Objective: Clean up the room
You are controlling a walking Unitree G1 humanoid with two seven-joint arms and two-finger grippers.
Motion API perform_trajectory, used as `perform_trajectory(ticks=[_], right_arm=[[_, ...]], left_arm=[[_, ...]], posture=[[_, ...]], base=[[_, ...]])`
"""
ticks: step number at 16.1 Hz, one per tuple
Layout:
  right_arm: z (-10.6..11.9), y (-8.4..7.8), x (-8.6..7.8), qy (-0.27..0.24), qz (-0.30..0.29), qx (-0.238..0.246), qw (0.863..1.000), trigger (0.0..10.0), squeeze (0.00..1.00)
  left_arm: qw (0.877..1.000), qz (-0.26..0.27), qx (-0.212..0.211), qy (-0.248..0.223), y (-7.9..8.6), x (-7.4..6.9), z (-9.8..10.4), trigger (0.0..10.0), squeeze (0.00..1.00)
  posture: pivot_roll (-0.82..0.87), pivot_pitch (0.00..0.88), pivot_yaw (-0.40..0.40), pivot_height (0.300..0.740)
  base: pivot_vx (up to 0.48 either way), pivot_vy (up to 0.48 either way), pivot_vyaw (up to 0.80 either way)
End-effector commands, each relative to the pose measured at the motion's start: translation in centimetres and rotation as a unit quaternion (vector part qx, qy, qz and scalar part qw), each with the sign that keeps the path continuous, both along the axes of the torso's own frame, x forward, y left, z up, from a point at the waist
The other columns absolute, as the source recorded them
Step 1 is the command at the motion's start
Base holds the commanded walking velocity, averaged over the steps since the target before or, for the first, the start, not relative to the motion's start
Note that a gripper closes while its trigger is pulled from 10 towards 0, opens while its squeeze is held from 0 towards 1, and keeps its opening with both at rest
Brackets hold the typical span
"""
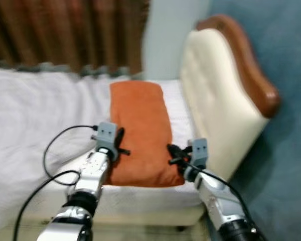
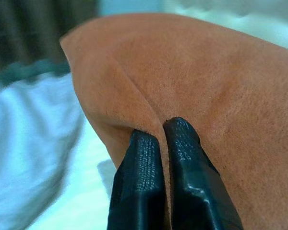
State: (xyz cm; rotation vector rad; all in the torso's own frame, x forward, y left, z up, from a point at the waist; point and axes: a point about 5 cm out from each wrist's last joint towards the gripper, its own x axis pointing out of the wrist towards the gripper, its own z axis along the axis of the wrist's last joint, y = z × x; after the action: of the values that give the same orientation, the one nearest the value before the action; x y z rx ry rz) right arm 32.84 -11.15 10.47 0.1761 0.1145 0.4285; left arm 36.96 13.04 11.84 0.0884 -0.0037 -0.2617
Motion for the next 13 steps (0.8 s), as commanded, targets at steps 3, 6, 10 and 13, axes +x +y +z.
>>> perform_trajectory(ticks=[3, 6, 10, 13], right_arm=[[1.09, 0.37, 0.43, -0.031, 0.011, 0.0, 0.999, 0.0, 0.0], [0.96, 0.35, 0.4, -0.03, 0.01, -0.002, 1.0, 0.0, 0.0], [0.6, 0.35, 0.33, -0.024, 0.008, -0.005, 1.0, 0.0, 0.0], [0.25, 0.63, 0.25, -0.019, 0.015, -0.015, 1.0, 0.0, 0.0]], left_arm=[[0.998, -0.045, 0.016, -0.03, -1.97, 0.52, 1.69, 10.0, 0.0], [0.998, -0.048, 0.016, -0.029, -2.03, 0.56, 1.75, 10.0, 0.0], [0.998, -0.052, 0.021, -0.023, -2.21, 0.48, 1.44, 10.0, 0.0], [0.998, -0.041, 0.033, -0.027, -2.19, 0.48, 1.37, 10.0, 0.0]], posture=[[0.01, 0.028, -0.052, 0.74], [0.01, 0.032, -0.049, 0.74], [0.01, 0.041, -0.046, 0.74], [0.01, 0.047, -0.046, 0.74]], base=[[0.471, 0.0, 0.0], [0.471, 0.0, 0.0], [0.472, 0.0, 0.0], [0.0, 0.0, -0.67]])
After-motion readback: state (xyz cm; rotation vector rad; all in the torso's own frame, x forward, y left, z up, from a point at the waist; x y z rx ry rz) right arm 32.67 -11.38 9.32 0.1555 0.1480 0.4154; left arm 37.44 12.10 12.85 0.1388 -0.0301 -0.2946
